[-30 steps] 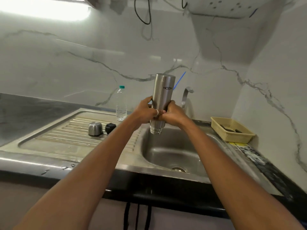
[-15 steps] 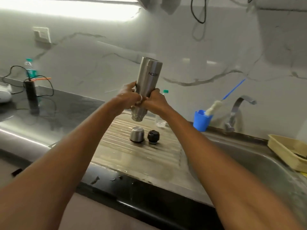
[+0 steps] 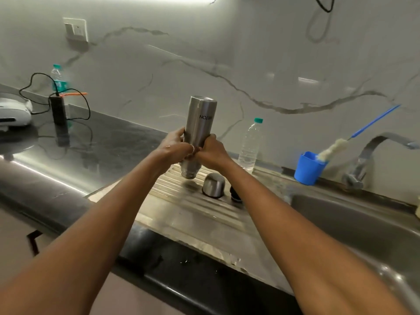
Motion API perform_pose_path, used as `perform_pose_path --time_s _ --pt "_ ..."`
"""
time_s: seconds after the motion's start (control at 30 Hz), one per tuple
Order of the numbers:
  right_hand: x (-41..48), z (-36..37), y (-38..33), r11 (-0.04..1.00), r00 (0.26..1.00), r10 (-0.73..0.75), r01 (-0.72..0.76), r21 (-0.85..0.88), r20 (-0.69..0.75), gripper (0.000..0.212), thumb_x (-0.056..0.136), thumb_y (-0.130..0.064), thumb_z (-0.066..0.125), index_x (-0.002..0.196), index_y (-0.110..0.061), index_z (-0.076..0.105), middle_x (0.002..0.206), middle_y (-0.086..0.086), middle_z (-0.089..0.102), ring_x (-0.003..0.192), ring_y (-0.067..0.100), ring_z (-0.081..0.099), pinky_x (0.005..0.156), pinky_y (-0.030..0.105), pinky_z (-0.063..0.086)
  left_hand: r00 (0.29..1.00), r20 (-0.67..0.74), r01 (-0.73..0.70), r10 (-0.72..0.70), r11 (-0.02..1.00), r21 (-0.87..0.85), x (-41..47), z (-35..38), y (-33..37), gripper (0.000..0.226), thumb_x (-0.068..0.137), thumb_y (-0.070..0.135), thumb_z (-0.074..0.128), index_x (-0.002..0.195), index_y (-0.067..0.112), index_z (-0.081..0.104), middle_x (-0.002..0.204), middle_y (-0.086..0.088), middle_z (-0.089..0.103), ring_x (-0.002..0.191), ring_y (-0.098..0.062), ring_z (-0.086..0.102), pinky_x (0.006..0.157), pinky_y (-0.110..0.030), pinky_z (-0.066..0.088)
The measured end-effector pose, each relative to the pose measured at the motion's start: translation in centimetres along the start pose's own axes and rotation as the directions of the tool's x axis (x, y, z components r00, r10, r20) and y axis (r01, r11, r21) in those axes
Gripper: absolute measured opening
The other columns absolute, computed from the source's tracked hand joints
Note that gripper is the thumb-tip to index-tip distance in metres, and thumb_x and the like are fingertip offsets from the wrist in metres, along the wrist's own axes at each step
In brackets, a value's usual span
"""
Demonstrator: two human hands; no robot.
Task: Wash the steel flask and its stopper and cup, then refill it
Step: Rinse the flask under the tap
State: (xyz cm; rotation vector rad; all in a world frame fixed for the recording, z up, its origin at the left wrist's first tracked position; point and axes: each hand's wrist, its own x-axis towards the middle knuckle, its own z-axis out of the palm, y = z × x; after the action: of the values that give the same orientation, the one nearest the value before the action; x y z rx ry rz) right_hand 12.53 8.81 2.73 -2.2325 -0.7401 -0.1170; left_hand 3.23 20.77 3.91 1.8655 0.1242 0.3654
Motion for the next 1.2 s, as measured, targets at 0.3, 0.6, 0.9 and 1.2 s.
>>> perform_pose_path --time_s 0.3,0.6,0.9,1.2 --pt "0.4 0.0 1.3 0.999 1.0 0.025 -0.025 -0.022 -0.001 0.087 0.054 -0.047 0.082 0.127 -0.008 0.059 0.107 0.008 0.069 0.092 0.02 0.069 0.08 0.035 0.061 0.999 0.052 -0.003 0.002 1.0 0.011 0.9 1.3 -0.4 0.06 0.089 -0.003 0.056 0.143 0.024 0.05 0.115 -0.009 0.064 0.1 -0.024 0.064 0.071 -0.032 0.053" --pt "0.6 0.3 2.4 0.999 0.999 0.036 -0.036 -0.001 0.012 0.078 0.069 -0.035 0.089 0.13 -0.004 0.054 0.105 0.008 0.069 0.092 0.022 0.069 0.077 0.032 0.06 0.997 0.071 0.003 -0.004 1.0 0.01 1.7 2.0 -1.2 0.063 0.091 -0.006 0.055 0.146 0.024 0.047 0.117 -0.009 0.065 0.101 -0.022 0.065 0.076 -0.033 0.055" --pt "0.2 0.5 2.0 0.998 0.997 0.065 -0.065 0.007 0.034 0.079 0.073 -0.035 0.088 0.134 -0.003 0.049 0.11 0.011 0.068 0.096 0.025 0.069 0.087 0.038 0.06 0.997 0.068 0.03 -0.032 0.999 0.03 1.6 2.4 -1.3 0.057 0.094 -0.003 0.057 0.146 0.016 0.044 0.112 -0.005 0.059 0.106 -0.022 0.06 0.075 -0.027 0.048" --pt "-1.9 -2.5 1.6 0.989 0.984 0.143 -0.138 -0.058 0.102 0.079 0.08 -0.038 0.086 0.132 -0.003 0.038 0.096 -0.002 0.051 0.091 0.015 0.053 0.056 0.021 0.036 0.974 -0.209 0.111 -0.087 0.988 0.105 0.6 2.4 -1.9 0.087 0.084 0.059 0.074 0.149 0.014 0.036 0.138 -0.011 0.048 0.123 -0.028 0.05 0.1 -0.044 0.048"
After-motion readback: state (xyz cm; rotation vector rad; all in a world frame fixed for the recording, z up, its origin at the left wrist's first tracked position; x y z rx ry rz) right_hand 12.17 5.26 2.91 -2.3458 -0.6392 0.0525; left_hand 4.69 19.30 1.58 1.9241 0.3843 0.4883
